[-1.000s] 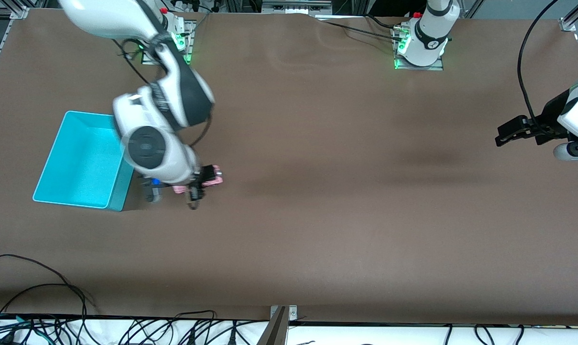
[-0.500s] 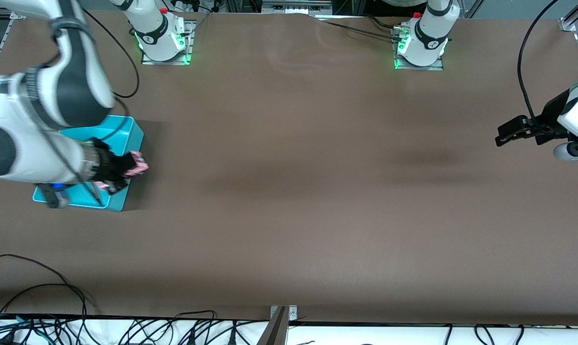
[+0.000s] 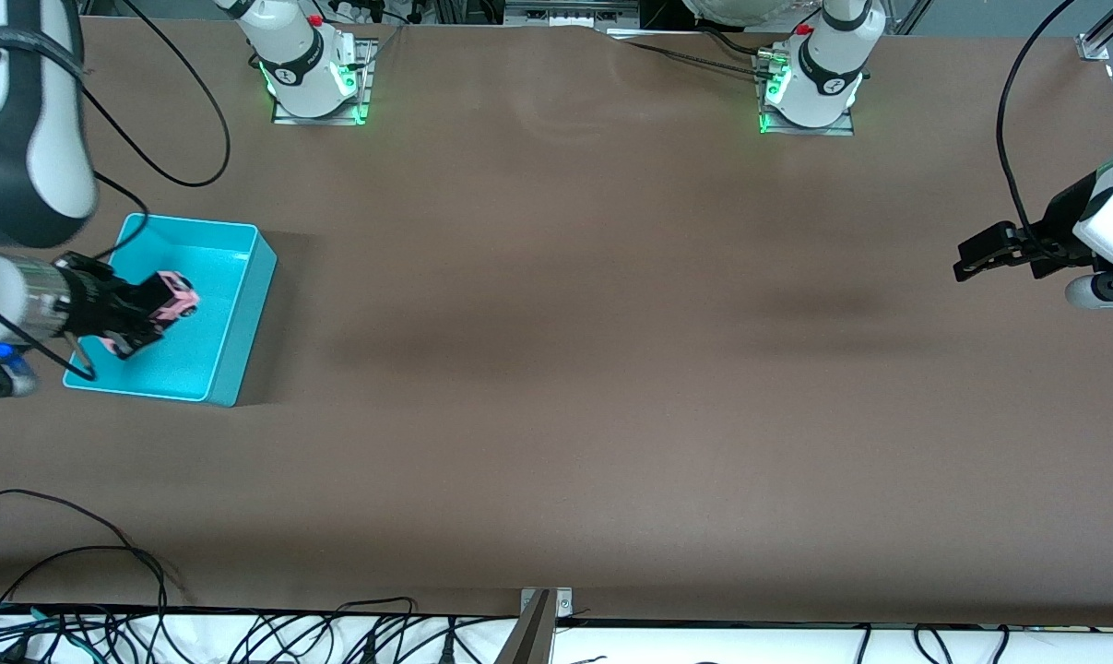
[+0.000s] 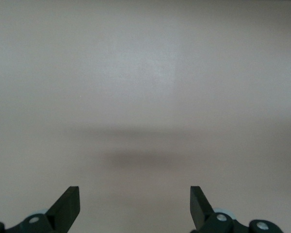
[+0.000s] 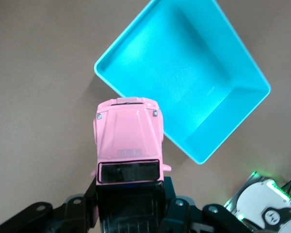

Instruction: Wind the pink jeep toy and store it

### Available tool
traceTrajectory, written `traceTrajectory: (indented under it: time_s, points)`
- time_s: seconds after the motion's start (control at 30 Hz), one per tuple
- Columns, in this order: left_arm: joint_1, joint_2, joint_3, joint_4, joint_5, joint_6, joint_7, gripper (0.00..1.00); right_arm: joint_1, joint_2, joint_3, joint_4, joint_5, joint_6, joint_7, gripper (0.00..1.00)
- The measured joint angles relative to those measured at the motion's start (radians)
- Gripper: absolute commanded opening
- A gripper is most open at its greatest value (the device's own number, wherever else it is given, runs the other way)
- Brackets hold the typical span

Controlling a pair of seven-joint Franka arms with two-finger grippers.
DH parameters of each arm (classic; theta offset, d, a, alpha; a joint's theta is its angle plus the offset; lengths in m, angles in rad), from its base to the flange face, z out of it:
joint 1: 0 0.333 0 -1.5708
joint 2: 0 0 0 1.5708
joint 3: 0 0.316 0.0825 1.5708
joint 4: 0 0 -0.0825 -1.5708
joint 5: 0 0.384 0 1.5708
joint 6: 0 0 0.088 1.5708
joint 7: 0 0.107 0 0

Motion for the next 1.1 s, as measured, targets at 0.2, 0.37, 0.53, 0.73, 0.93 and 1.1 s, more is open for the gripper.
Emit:
traceTrajectory:
  time_s: [0.2,0.37,0.53,0.73,0.93,1.1]
  points:
    - [0.0,0.0,0.0,0.0,0.0,0.0,0.0,1.0,-0.048,-0.102,-0.003,-0.122,0.0,0.026,-0.185,0.14]
    - [0.0,0.0,0.0,0.0,0.0,-0.001,0.0,1.0,-0.092,-0.214,-0.004,-0.321,0.0,0.135,-0.32,0.14]
    - [0.0,0.0,0.0,0.0,0.0,-0.003,0.0,1.0,-0.146,-0.304,-0.006,-0.547,0.0,0.292,-0.457,0.14]
    - [0.0,0.0,0.0,0.0,0.0,-0.004,0.0,1.0,-0.226,-0.346,-0.009,-0.757,-0.001,0.473,-0.654,0.14]
    - [0.0,0.0,0.001,0.0,0.0,-0.004,0.0,1.0,-0.274,-0.345,-0.011,-0.912,-0.001,0.642,-0.783,0.14]
    - [0.0,0.0,0.001,0.0,0.0,-0.004,0.0,1.0,-0.281,-0.328,-0.011,-1.021,-0.001,0.782,-0.807,0.14]
